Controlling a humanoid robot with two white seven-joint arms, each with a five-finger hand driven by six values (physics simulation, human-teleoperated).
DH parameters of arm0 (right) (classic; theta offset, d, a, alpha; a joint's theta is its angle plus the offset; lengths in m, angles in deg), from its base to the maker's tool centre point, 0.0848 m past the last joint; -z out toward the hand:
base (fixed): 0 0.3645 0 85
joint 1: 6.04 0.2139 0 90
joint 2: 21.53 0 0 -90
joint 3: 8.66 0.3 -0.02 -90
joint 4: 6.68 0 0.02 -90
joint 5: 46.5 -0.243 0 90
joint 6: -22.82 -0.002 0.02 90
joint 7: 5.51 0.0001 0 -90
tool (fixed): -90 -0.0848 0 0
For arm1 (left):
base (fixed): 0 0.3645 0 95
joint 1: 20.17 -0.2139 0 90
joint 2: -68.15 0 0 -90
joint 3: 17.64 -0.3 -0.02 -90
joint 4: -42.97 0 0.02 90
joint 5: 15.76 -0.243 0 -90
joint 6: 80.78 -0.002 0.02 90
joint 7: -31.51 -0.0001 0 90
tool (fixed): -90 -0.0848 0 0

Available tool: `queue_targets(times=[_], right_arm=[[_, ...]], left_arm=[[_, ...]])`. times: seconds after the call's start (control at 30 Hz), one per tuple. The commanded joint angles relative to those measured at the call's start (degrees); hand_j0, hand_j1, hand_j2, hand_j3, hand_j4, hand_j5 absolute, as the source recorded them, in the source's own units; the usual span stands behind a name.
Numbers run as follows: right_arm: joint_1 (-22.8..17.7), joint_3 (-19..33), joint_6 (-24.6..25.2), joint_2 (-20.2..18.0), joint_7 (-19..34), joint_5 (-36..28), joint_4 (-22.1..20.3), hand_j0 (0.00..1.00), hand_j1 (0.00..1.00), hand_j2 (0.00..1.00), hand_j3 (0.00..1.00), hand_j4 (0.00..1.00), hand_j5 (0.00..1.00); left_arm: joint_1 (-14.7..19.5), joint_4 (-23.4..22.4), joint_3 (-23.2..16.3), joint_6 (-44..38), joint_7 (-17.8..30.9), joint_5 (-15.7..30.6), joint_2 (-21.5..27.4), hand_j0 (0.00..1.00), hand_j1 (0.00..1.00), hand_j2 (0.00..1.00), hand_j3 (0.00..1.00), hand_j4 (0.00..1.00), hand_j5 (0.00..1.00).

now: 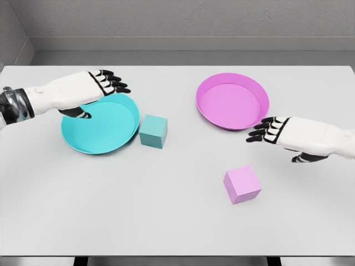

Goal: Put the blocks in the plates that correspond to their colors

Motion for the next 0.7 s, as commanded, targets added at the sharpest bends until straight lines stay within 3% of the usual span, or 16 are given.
queue_targets(times=[0.0,0.17,0.23,0.33,0.43,0.57,0.67], right_arm=[[0.1,-3.7,0.0,1.4,2.0,-0.2,0.0,1.00,1.00,1.00,1.00,1.00,1.00],[3.4,-7.1,0.0,2.7,2.1,-0.2,0.0,1.00,1.00,1.00,1.00,1.00,1.00],[3.6,-7.3,0.0,2.8,2.1,-0.2,0.0,1.00,1.00,1.00,1.00,1.00,1.00],[3.6,-7.4,0.0,2.9,2.1,-0.2,0.0,1.00,1.00,1.00,1.00,1.00,1.00],[3.6,-8.7,0.0,3.4,2.2,-0.2,0.0,1.00,1.00,1.00,1.00,1.00,1.00],[3.5,-9.1,0.0,3.4,2.2,-0.1,0.0,1.00,1.00,1.00,1.00,1.00,1.00],[3.5,-10.1,0.0,3.4,3.8,-0.2,0.0,1.00,1.00,1.00,1.00,1.00,1.00]], left_arm=[[0.4,2.9,-3.5,-0.1,0.0,0.1,-1.2,1.00,1.00,1.00,1.00,1.00,1.00],[3.9,4.7,-8.0,-0.1,0.0,0.1,-3.3,1.00,1.00,1.00,1.00,1.00,1.00],[6.6,4.6,-12.3,-0.1,0.1,-0.1,-3.7,1.00,1.00,1.00,1.00,1.00,1.00],[8.7,4.3,-14.7,-0.1,0.1,-1.3,-4.7,1.00,1.00,1.00,1.00,1.00,1.00],[12.7,3.9,-20.3,-0.1,0.1,-1.4,-6.0,1.00,1.00,1.00,1.00,1.00,1.00],[15.7,2.9,-24.4,-0.1,0.1,-1.6,-6.1,1.00,1.00,1.00,1.00,1.00,1.00],[16.1,1.9,-24.9,-0.1,0.0,-1.0,-6.1,1.00,1.00,1.00,1.00,1.00,1.00]])
